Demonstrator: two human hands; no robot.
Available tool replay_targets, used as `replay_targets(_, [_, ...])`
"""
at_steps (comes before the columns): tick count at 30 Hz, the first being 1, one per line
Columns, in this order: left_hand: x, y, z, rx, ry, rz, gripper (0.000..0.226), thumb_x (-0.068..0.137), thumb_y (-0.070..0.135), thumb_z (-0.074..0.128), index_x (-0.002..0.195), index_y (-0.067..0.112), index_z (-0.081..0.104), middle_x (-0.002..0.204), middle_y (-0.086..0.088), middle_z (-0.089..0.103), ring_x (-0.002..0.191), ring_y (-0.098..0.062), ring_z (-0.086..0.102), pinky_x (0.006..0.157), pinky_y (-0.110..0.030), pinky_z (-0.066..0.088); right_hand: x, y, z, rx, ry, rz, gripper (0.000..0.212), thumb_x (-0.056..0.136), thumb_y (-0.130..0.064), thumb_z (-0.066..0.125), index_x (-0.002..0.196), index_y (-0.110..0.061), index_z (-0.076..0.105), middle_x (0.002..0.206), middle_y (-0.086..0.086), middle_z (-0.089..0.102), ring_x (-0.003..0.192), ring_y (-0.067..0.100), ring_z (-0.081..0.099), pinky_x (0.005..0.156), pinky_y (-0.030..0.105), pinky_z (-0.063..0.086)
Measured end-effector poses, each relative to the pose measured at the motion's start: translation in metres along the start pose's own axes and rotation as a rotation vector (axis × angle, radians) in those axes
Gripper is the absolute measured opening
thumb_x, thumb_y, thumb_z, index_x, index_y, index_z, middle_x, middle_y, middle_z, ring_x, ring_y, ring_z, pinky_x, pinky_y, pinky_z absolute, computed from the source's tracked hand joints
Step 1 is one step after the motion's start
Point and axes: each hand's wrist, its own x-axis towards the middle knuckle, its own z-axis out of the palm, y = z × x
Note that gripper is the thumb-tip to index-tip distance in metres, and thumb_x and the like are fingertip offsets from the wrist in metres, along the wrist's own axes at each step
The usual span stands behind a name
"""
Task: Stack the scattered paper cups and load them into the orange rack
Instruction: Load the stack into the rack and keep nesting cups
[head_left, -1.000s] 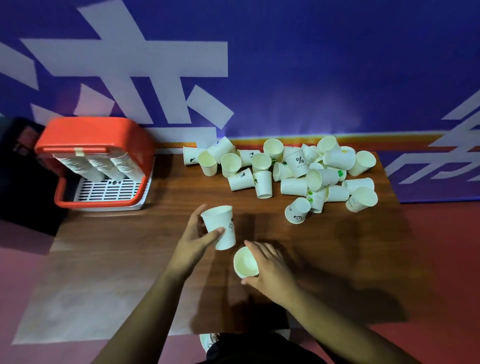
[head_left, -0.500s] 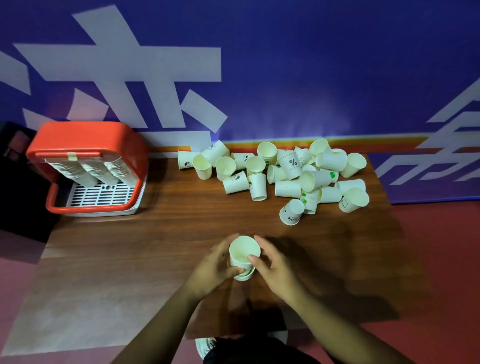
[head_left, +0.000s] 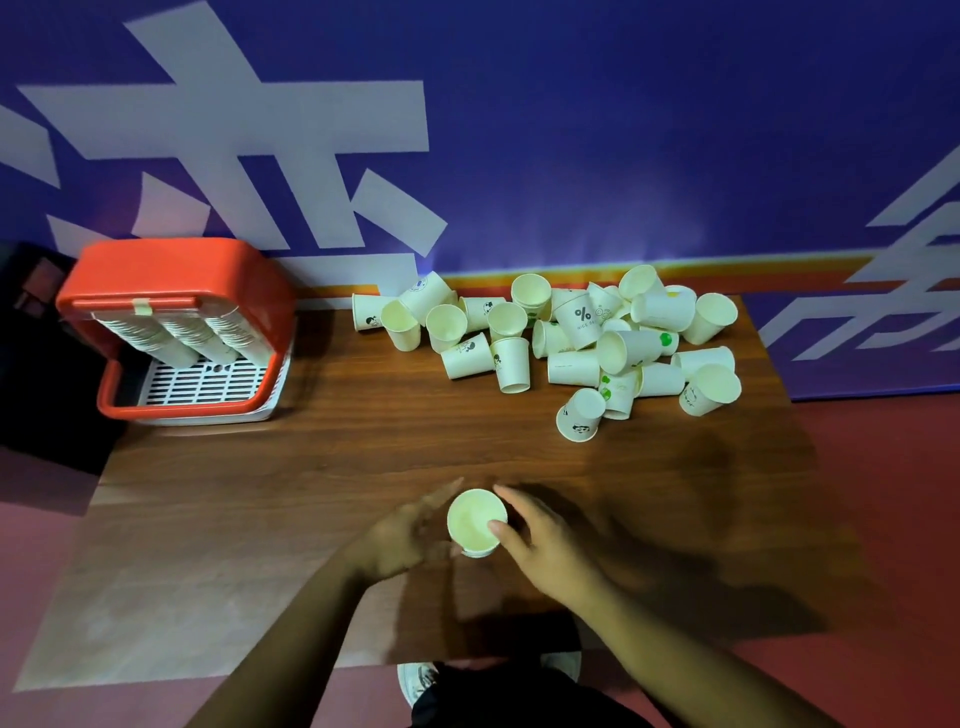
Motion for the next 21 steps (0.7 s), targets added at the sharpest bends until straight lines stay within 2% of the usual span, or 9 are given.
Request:
replay_targets(2, [0.003,0.012,-0.013,-0.040,0.009,-0.072,0.077,0.084,0.025,0.080,0.151,0.024,0.040,0.148,0.012,0.046,0.134,-0.006,0.046,0.111,-0.019,0.039,0.006,0.008,-0.015,0.049,0.082,0.073,0.041,0.093,-0.038,0.061,0.130,-0.021,0.058,0.128,-0.009,0.058,0.118,0.004,0.053,0.102,0.020,0.040])
replay_targets(4, [0.014,0.026,-0.023,-0.073,0.114,-0.141,0.059,0.080,0.040,0.077,0.134,0.025,0.057,0.133,0.008,0.059,0.122,-0.016,0.060,0.106,-0.035,0.048,0.015,0.018,-0.037,0.069,0.190,0.141,0.033,0.093,-0.032,0.062,0.122,-0.017,0.062,0.120,-0.001,0.061,0.112,0.013,0.058,0.099,0.027,0.044])
replay_targets(6, [0.031,0.047,-0.027,-0.070,0.230,-0.116,0.032,0.088,0.034,0.072,0.117,0.025,0.061,0.118,0.003,0.066,0.110,-0.019,0.065,0.097,-0.039,0.053,0.024,0.028,-0.065,0.050,0.222,0.228,0.031,0.095,-0.030,0.059,0.122,-0.015,0.060,0.121,0.003,0.059,0.113,0.017,0.056,0.098,0.030,0.044])
replay_targets(8, [0.052,0.074,-0.025,-0.062,0.286,-0.091,0.020,0.093,0.027,0.068,0.112,0.023,0.062,0.109,0.003,0.067,0.102,-0.017,0.066,0.091,-0.034,0.054,0.035,0.042,-0.091,0.022,0.237,0.293,0.030,0.096,-0.028,0.057,0.122,-0.012,0.058,0.122,0.006,0.057,0.113,0.020,0.055,0.094,0.031,0.043])
replay_targets(11, [0.092,0.106,-0.013,-0.095,0.278,-0.102,0.022,0.094,0.027,0.068,0.114,0.018,0.063,0.108,0.002,0.067,0.100,-0.015,0.065,0.088,-0.029,0.052,0.051,0.055,-0.121,0.023,0.268,0.359,0.031,0.097,-0.026,0.055,0.123,-0.010,0.057,0.124,0.008,0.058,0.111,0.020,0.054,0.090,0.030,0.041])
replay_targets(15, [0.150,0.132,0.009,-0.138,0.253,-0.157,0.036,0.096,0.033,0.064,0.125,0.011,0.061,0.125,-0.006,0.066,0.118,-0.020,0.061,0.099,-0.029,0.046,0.072,0.062,-0.138,0.171,0.232,0.437,0.036,0.100,-0.031,0.049,0.129,-0.011,0.054,0.121,0.002,0.056,0.108,0.017,0.052,0.087,0.029,0.039])
replay_targets(18, [0.181,0.146,0.020,-0.203,0.237,-0.253,0.052,0.100,0.042,0.054,0.142,0.011,0.050,0.145,-0.007,0.054,0.130,-0.022,0.051,0.098,-0.025,0.037,0.088,0.066,-0.137,0.303,0.213,0.458,0.040,0.100,-0.039,0.045,0.130,-0.014,0.054,0.122,0.006,0.062,0.108,0.022,0.060,0.095,0.037,0.047])
replay_targets(20, [0.196,0.149,0.025,-0.255,0.207,-0.312,0.063,0.100,0.049,0.049,0.151,0.012,0.038,0.156,-0.006,0.041,0.141,-0.023,0.041,0.106,-0.027,0.032,0.096,0.071,-0.132,0.362,0.174,0.450,0.049,0.098,-0.050,0.043,0.132,-0.016,0.052,0.124,0.008,0.062,0.110,0.024,0.060,0.098,0.042,0.047])
replay_targets(21, [0.202,0.151,0.027,-0.284,0.198,-0.330,0.067,0.100,0.053,0.047,0.153,0.014,0.035,0.159,-0.004,0.036,0.144,-0.022,0.036,0.113,-0.030,0.029,0.101,0.076,-0.130,0.402,0.152,0.455,0.061,0.092,-0.061,0.042,0.136,-0.019,0.050,0.128,0.007,0.060,0.114,0.024,0.059,0.101,0.045,0.046])
